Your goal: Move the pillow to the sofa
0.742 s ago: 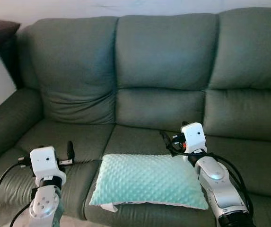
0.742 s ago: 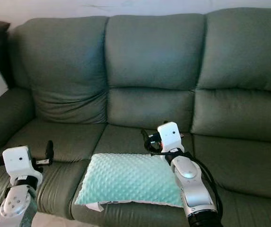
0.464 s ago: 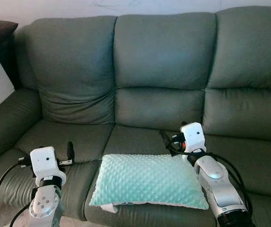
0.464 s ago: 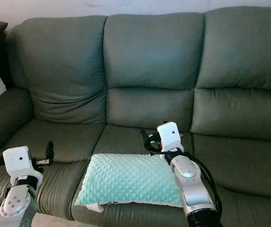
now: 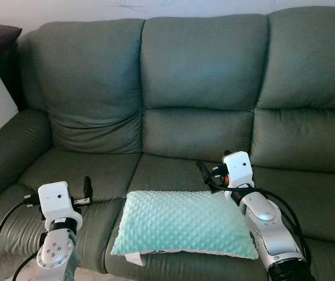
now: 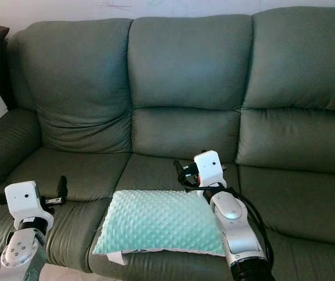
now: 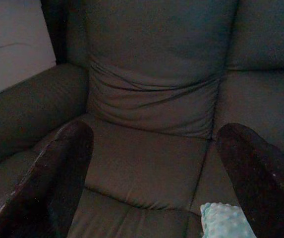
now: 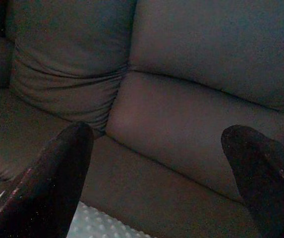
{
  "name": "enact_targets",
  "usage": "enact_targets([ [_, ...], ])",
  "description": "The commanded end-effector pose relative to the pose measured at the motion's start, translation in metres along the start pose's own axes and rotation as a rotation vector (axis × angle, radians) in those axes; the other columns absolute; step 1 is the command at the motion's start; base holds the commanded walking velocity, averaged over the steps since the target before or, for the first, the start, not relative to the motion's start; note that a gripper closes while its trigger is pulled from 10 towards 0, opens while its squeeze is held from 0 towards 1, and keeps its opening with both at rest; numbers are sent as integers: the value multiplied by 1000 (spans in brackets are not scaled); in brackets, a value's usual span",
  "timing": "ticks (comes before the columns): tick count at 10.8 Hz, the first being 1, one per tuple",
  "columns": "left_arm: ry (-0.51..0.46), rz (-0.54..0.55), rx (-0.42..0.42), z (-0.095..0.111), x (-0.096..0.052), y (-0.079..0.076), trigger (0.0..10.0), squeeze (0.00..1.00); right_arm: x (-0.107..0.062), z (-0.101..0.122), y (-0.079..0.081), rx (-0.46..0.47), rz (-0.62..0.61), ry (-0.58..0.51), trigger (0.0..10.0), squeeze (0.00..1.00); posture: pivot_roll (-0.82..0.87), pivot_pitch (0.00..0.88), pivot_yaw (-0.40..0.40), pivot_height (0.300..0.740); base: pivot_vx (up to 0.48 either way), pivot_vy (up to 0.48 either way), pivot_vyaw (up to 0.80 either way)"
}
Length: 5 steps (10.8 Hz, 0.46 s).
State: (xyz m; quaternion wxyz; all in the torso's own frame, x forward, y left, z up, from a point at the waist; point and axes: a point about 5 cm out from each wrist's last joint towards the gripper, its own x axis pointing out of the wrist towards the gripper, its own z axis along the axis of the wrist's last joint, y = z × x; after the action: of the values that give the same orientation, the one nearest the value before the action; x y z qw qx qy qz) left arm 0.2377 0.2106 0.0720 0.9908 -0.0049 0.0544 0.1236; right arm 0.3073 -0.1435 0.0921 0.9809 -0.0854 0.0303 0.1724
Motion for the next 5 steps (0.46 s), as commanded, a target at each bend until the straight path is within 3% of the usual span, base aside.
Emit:
enact_targets([
  [1,-5,18,-7,4,3,3,10000,0,2,3,1,13,5,-12,10000,0,-224,0,85,740,0,0,0],
  [4,1,16,-11,3,2,2,10000,0,2,4,1,16,2,-9,10000,0,-227,0,85,740,0,0,0],
  [5,4,15,-11,3,2,2,10000,0,2,4,0,17,2,-9,10000,0,-228,0,86,740,-259,0,0],
])
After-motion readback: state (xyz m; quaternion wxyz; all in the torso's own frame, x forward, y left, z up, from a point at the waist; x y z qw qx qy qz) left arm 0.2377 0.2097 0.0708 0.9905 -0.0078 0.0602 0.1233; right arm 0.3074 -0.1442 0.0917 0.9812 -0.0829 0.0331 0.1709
